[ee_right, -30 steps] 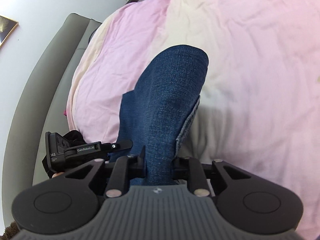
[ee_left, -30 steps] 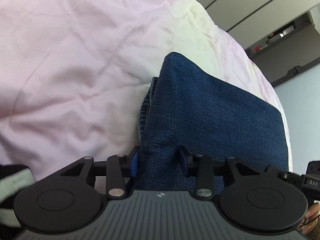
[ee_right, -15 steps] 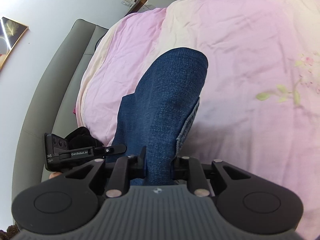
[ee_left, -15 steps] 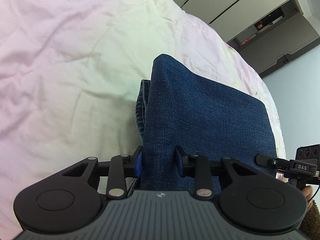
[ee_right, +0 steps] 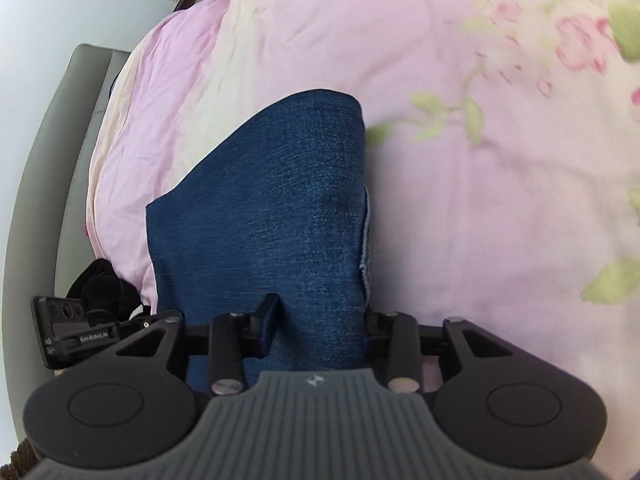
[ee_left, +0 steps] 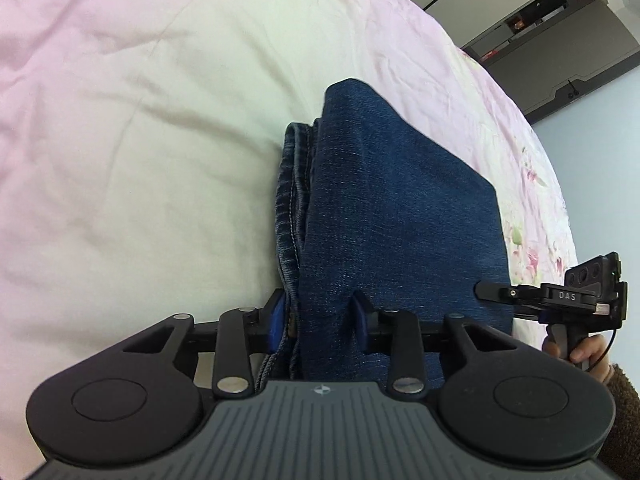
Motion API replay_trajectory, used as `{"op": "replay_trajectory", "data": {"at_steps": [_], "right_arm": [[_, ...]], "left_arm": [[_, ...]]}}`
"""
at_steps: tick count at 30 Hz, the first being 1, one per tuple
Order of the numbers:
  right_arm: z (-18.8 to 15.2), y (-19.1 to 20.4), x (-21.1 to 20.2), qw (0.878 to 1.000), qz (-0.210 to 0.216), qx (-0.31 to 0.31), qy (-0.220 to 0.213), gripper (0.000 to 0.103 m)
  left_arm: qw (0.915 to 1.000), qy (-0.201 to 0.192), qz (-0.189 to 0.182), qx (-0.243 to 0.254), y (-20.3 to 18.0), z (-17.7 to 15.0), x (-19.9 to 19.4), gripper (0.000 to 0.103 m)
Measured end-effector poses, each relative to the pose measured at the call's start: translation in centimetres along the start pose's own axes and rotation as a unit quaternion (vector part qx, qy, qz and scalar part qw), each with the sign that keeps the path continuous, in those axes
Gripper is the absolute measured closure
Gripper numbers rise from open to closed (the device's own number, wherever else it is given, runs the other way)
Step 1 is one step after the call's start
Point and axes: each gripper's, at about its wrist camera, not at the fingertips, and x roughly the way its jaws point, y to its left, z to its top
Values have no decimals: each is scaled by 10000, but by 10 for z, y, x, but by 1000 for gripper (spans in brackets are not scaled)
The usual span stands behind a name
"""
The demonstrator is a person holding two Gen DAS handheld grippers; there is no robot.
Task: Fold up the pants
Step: 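Release the jeans with both grippers and pull them back from the stack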
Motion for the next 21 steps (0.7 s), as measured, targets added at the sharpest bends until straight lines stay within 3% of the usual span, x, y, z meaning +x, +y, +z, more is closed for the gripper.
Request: {"op": "replay_trajectory", "data": {"at_steps": [3, 7, 10, 12, 16, 21], "right_arm": [[-3, -2, 0, 10000, 11, 12, -84, 69], [-10, 8, -16, 9989, -305, -227, -268, 66], [-16, 23, -38, 9924, -821, -747, -525, 64], [-20, 32, -53, 9872, -1008, -992, -744, 70], [-18, 62, -67, 9686, -1296, -1689, -1289, 83], [0, 90, -29, 9434, -1805, -2379, -1441, 92]], "left_arm": [[9999, 47, -91, -122, 2, 2, -3, 62], [9982, -157, 264, 509, -20, 0, -26, 63], [9911, -574, 602, 1042, -45, 1, -49, 68], [9861, -904, 677, 1220, -57, 6, -63, 68], [9820, -1221, 526, 1345, -79, 24, -59, 69], [9813, -1379, 619, 1193, -80, 44, -22, 81]]}}
